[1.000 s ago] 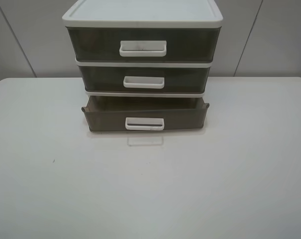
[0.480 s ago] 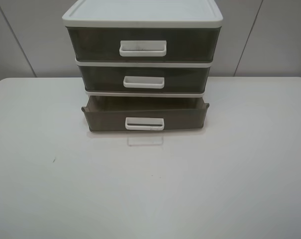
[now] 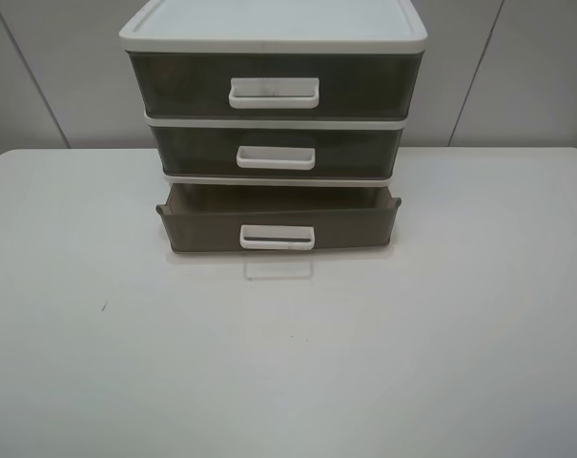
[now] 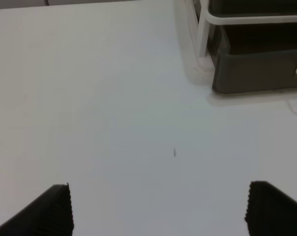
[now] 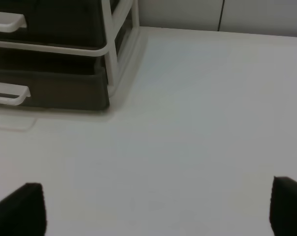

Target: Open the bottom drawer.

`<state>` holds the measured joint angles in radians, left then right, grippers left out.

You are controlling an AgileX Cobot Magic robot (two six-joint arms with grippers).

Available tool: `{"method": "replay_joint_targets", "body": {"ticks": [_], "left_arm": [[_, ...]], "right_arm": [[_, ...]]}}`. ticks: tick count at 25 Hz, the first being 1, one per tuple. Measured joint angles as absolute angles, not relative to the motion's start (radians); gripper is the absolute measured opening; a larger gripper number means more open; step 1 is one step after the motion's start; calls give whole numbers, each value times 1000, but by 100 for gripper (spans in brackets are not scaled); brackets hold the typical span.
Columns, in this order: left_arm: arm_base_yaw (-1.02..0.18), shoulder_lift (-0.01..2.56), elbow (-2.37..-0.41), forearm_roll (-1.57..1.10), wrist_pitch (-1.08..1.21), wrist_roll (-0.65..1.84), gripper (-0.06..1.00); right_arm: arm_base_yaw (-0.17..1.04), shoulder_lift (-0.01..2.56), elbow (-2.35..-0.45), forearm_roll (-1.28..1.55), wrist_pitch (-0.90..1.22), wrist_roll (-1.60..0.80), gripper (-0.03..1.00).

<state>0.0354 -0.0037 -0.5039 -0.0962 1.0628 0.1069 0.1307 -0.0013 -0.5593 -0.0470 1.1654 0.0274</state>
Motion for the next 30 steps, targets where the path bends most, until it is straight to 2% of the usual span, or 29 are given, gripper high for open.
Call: {"method": "replay_joint_targets", "body": {"ticks": [12, 30], "left_arm": [[35, -4, -504, -96, 1063, 107, 72], [35, -4, -504, -94, 1063, 107, 72]], "right_arm": [[110, -1, -524, -79, 1077, 24, 79], [110, -1, -520, -78, 1063, 24, 79]]}}
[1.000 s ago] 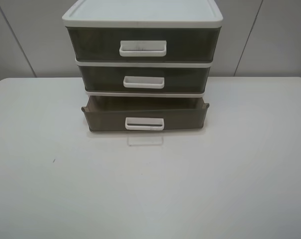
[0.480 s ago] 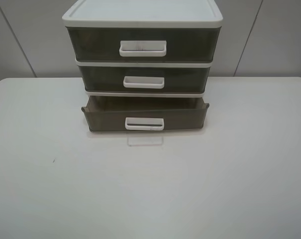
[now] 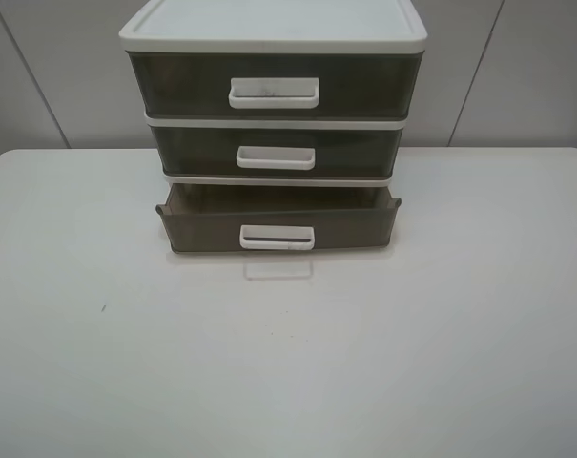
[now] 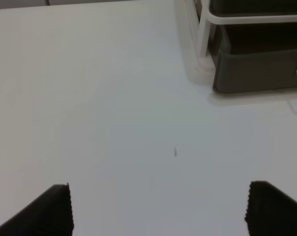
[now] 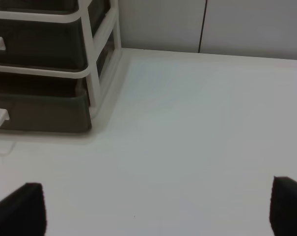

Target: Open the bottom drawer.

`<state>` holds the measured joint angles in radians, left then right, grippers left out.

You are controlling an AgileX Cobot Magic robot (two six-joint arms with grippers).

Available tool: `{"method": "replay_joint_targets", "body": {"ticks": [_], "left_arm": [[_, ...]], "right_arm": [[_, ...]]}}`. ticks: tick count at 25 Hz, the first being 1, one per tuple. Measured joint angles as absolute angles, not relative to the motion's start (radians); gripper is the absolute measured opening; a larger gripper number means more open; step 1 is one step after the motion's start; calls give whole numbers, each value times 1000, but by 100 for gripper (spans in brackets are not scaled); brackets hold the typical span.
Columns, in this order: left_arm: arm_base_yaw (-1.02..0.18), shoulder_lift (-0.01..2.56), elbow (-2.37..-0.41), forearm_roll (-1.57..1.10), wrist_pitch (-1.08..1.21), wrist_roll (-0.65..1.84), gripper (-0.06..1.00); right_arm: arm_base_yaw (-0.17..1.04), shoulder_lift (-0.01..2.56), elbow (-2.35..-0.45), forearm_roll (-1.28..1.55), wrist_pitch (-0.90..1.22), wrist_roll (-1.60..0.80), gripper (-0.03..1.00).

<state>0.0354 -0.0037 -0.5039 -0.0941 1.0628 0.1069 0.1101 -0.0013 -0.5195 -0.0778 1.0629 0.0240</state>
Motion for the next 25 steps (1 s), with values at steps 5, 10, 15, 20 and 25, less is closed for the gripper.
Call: {"method": "replay_joint_targets", "body": {"ticks": [5, 10, 15, 20, 25], "left_arm": [[35, -4, -504, -94, 1063, 107, 72], [35, -4, -504, -94, 1063, 107, 72], [35, -4, -504, -94, 1063, 107, 72], [35, -4, -504, -94, 1063, 107, 72], [35, -4, -504, -94, 1063, 107, 72]], "right_arm": [[110, -1, -520, -78, 1063, 24, 79], [110, -1, -520, -78, 1063, 24, 79], [110, -1, -520, -78, 1063, 24, 79], [110, -1, -520, -78, 1063, 24, 79], [110, -1, -520, -78, 1063, 24, 79]]}}
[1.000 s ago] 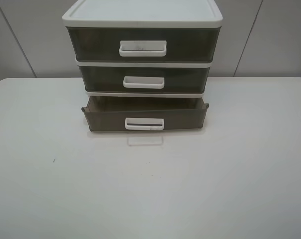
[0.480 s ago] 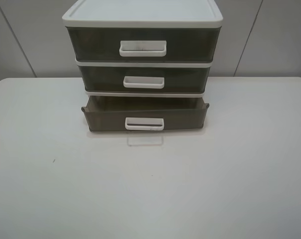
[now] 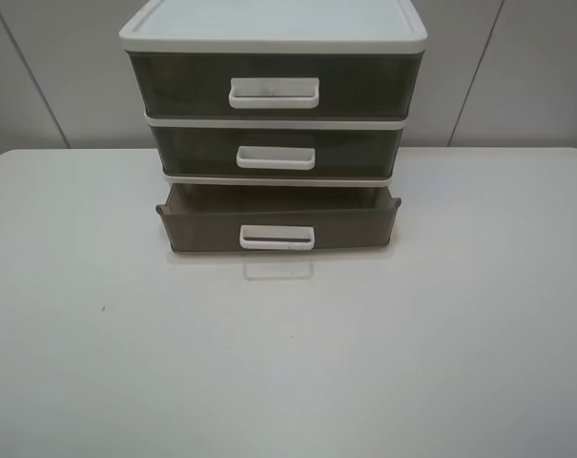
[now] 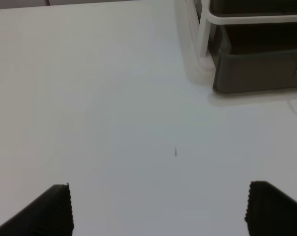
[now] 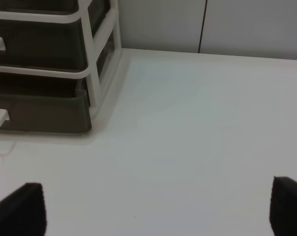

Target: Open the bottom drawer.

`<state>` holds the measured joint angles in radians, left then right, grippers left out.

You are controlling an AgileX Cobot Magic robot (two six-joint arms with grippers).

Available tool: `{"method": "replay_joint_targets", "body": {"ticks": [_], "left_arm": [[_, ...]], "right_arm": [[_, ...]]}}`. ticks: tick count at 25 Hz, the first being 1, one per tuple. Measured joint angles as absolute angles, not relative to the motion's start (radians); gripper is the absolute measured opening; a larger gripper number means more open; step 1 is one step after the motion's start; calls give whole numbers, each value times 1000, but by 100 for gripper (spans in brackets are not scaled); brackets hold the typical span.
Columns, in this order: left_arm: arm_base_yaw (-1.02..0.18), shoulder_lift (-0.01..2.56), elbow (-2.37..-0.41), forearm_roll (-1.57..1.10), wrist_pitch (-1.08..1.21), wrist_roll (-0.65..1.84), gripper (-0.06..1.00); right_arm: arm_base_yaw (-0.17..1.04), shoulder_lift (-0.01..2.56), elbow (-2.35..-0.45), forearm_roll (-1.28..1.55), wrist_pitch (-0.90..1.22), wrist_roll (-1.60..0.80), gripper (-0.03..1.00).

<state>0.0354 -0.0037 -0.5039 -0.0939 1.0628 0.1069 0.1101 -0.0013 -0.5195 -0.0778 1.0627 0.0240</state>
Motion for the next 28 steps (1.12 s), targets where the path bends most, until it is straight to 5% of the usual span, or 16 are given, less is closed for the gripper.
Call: {"method": "replay_joint_targets", "body": {"ticks": [28], "left_arm": [[35, -4, -504, -94, 1063, 107, 72]], "right_arm": [[110, -1, -520, -78, 1062, 24, 79]]}}
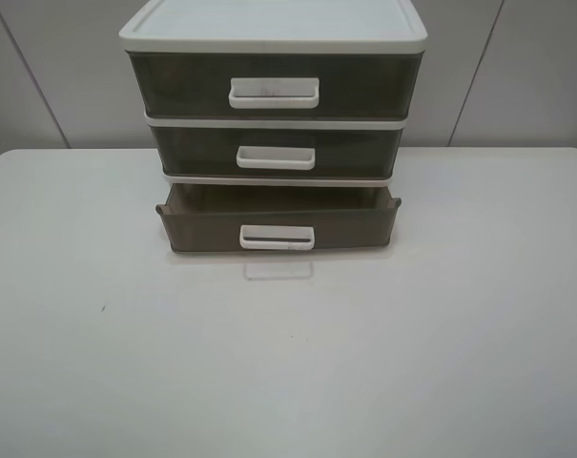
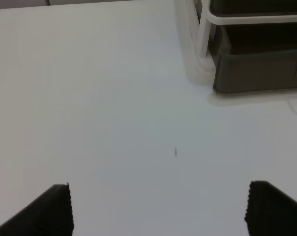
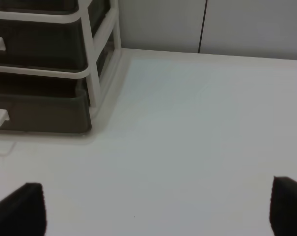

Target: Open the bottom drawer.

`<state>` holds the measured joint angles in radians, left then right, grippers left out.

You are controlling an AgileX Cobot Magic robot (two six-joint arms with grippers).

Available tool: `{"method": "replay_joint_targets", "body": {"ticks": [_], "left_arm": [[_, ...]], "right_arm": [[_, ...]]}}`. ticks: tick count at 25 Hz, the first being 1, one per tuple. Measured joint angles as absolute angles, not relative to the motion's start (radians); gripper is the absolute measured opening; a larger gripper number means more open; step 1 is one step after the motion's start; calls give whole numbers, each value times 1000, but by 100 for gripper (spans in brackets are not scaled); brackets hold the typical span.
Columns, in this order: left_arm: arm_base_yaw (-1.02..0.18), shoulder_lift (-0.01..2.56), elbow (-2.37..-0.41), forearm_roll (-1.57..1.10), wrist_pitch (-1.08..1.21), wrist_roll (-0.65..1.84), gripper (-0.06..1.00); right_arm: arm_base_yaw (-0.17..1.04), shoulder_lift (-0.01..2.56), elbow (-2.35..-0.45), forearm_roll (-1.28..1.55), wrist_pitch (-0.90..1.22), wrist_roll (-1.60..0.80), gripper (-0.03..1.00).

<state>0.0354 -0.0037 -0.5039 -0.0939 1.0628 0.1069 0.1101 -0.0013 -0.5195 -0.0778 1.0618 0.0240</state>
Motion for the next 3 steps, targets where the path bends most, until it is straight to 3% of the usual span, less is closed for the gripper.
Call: {"method": "replay_joint_targets", "body": {"ticks": [3], "left_arm": [[35, -4, -504, -94, 1063, 107, 72]], "right_arm": [[110, -1, -520, -78, 1062, 24, 79]]}}
